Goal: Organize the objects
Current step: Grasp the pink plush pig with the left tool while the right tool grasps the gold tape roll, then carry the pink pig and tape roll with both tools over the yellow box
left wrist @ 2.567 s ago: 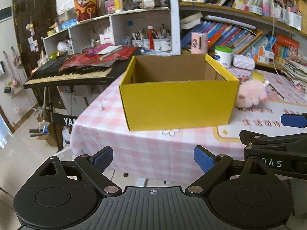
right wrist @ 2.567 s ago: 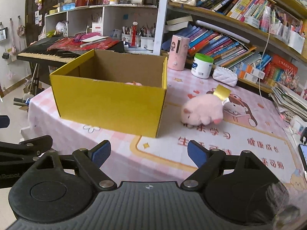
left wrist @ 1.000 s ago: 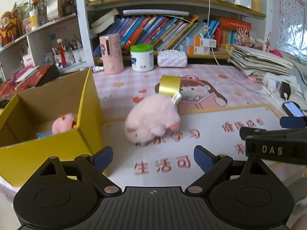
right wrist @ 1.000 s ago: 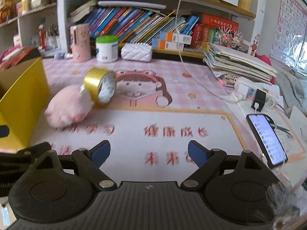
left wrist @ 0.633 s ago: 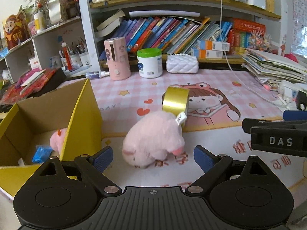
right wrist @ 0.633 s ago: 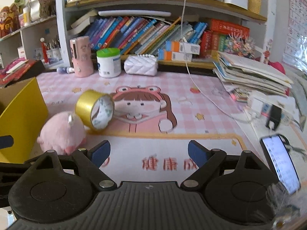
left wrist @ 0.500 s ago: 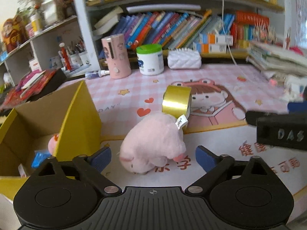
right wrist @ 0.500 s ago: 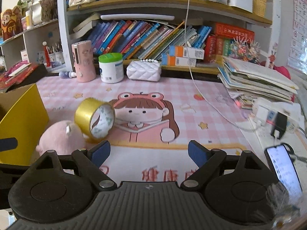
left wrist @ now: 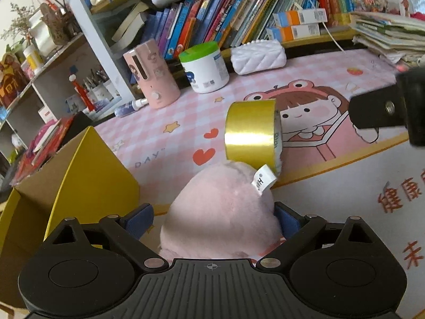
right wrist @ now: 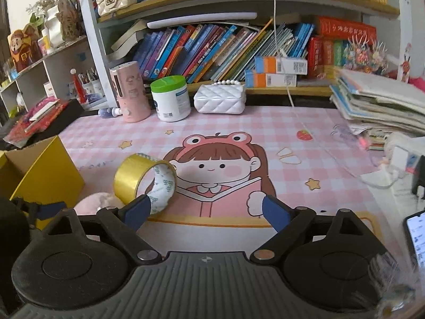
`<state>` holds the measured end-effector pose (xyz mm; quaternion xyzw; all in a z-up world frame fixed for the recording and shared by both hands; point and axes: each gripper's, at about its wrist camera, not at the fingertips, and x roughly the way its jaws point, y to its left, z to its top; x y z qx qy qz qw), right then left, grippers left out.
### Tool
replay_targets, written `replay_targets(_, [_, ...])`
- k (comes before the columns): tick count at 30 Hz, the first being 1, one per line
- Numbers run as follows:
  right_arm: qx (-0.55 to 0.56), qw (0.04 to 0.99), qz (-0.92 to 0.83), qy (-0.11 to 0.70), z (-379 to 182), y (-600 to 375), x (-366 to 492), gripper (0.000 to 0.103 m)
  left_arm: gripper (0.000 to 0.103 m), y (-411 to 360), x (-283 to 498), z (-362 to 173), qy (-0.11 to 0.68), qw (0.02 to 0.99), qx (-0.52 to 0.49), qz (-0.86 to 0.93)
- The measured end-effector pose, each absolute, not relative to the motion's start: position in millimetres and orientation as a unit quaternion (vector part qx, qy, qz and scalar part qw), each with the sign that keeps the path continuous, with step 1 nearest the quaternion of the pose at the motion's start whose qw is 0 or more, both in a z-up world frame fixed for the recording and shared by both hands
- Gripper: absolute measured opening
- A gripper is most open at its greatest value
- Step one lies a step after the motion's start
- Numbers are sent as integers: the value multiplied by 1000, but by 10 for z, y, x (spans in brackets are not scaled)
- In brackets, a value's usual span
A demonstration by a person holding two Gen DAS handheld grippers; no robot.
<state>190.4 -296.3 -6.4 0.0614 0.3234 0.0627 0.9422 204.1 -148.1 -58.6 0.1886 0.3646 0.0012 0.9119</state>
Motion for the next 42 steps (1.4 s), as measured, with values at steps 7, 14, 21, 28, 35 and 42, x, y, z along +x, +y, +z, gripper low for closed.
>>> replay_targets(7, [72, 936, 112, 327, -78, -2830, 2098, 91, 72, -1406, 1880, -520, 363, 913, 183, -43])
replay_targets(14, [120, 899, 199, 371, -228, -2510, 2523, 80, 72, -1241, 1760, -472, 381, 913, 144, -41])
replay_targets(21, [120, 868, 255, 409, -423, -2212, 2757, 39, 72, -1127, 1698, -446, 383, 914, 126, -31])
replay_targets(28, [102, 880, 252, 389, -285, -2257, 2571, 13, 72, -1042, 1667, -323, 373, 923, 85, -36])
replay_targets(35, [88, 908, 199, 359, -84, -2499, 2276, 6, 72, -1010, 1550, -220, 357, 931, 57, -55])
replay_targets(42, [55, 911, 162, 374, -109, -2521, 1881, 6, 72, -949, 1383, -137, 343, 936, 35, -70])
